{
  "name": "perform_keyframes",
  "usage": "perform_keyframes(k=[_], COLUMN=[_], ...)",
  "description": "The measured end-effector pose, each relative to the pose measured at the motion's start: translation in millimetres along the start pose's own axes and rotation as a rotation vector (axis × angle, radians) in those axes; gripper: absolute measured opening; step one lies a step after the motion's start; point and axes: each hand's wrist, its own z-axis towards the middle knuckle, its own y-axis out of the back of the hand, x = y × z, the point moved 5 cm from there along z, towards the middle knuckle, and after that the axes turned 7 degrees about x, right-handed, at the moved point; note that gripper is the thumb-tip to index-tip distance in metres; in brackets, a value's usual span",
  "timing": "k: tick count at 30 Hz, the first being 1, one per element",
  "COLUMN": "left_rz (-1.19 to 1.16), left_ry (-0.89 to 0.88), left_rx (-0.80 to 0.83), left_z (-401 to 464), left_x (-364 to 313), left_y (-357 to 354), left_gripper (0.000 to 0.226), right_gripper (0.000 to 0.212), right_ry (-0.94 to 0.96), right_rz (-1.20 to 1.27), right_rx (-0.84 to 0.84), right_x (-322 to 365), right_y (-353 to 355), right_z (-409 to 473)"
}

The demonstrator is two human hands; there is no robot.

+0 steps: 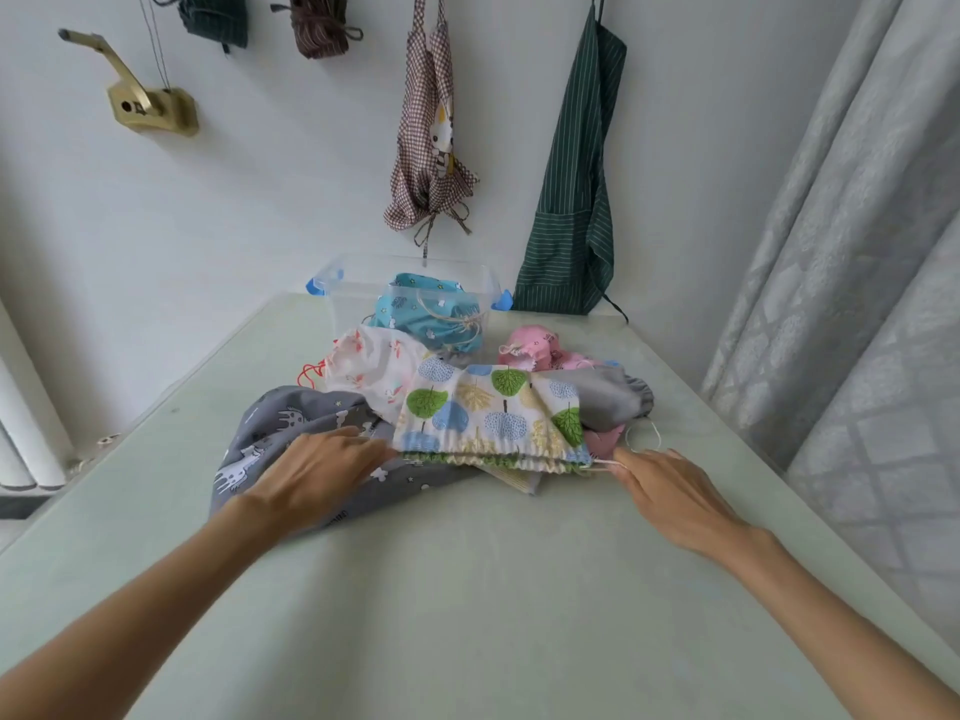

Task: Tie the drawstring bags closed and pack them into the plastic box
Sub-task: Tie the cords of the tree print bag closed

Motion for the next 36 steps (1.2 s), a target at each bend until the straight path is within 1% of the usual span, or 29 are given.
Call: perform_keyframes(k=[2, 3, 4, 6, 8, 10, 11, 12, 13, 14, 15, 16, 17, 18, 19, 21, 23, 24, 25, 27, 30, 33, 36], left_rz=[-0.050, -0.030, -0.004, 0.029, 0.071, 0.197, 0.243, 0.259, 0.234, 0.184, 0.091, -0.027, -0.140, -0.234, -0.311, -0.460, -0.596, -0.627, -0.624, -0.575, -0.593, -0.568, -0.399], left_ry=[0.040, 0.071, 0.102, 0.148, 0.188, 0.256, 0.290, 0.336, 0.368, 0.379, 0.386, 0.397, 0.402, 0.396, 0.392, 0.419, 0.462, 0.485, 0.498, 0.496, 0.418, 0.293, 0.196], left_rx=[0.007, -0.005, -0.034, -0.057, 0.025, 0.177, 0.216, 0.245, 0.259, 0.280, 0.295, 0.299, 0.295, 0.286, 0.290, 0.339, 0.354, 0.335, 0.306, 0.218, 0.121, 0.117, 0.048], left_z=[-8, -13, -18, -23, -18, -8, -4, 0, 5, 9, 14, 21, 29, 37, 45, 57, 62, 62, 62, 61, 57, 53, 50], left_x=[10, 15, 20, 23, 16, 15, 16, 19, 20, 21, 20, 16, 9, 0, -10, -31, -42, -44, -45, -44, -46, -46, -45], left_y=[-1, 0, 1, 1, -2, -13, -13, -10, -6, -2, 1, 5, 6, 4, -1, -17, -32, -37, -38, -36, -29, -22, -12], left_gripper=[0.021, 0.011, 0.010, 0.019, 0.009, 0.021, 0.029, 0.038, 0.047, 0.054, 0.058, 0.059, 0.059, 0.058, 0.057, 0.050, 0.034, 0.024, 0.017, 0.020, 0.029, 0.028, 0.029], right_gripper=[0.024, 0.024, 0.024, 0.024, 0.026, 0.026, 0.018, 0.016, 0.032, 0.048, 0.055, 0.056, 0.053, 0.050, 0.048, 0.047, 0.041, 0.035, 0.028, 0.025, 0.033, 0.037, 0.037], right_ry=[-0.105, -0.165, -0.209, -0.254, -0.284, -0.315, -0.316, -0.301, -0.279, -0.254, -0.239, -0.228, -0.236, -0.242, -0.254, -0.291, -0.291, -0.270, -0.236, -0.183, -0.114, -0.062, -0.023], right_rz=[-0.009, -0.018, -0.033, -0.051, 0.030, 0.255, 0.371, 0.449, 0.470, 0.456, 0.415, 0.388, 0.382, 0.390, 0.407, 0.429, 0.453, 0.512, 0.611, 0.835, 0.986, 0.951, 0.828], right_rx=[0.020, 0.042, 0.068, 0.138, 0.220, 0.331, 0.392, 0.464, 0.528, 0.544, 0.484, 0.373, 0.271, 0.206, 0.197, 0.270, 0.312, 0.308, 0.297, 0.261, 0.121, 0.036, 0.019], right_x=[-24, -38, -49, -56, -50, -44, -41, -38, -36, -33, -29, -22, -11, 3, 17, 39, 52, 55, 58, 63, 63, 54, 45], right_y=[2, 3, 2, -3, -10, -14, -12, -8, -1, 6, 15, 22, 28, 27, 22, 1, -15, -19, -21, -22, -11, 0, 5], right_z=[-6, -10, -14, -20, -19, -12, -10, -8, -5, -1, 4, 11, 17, 22, 27, 35, 39, 41, 42, 42, 40, 37, 35])
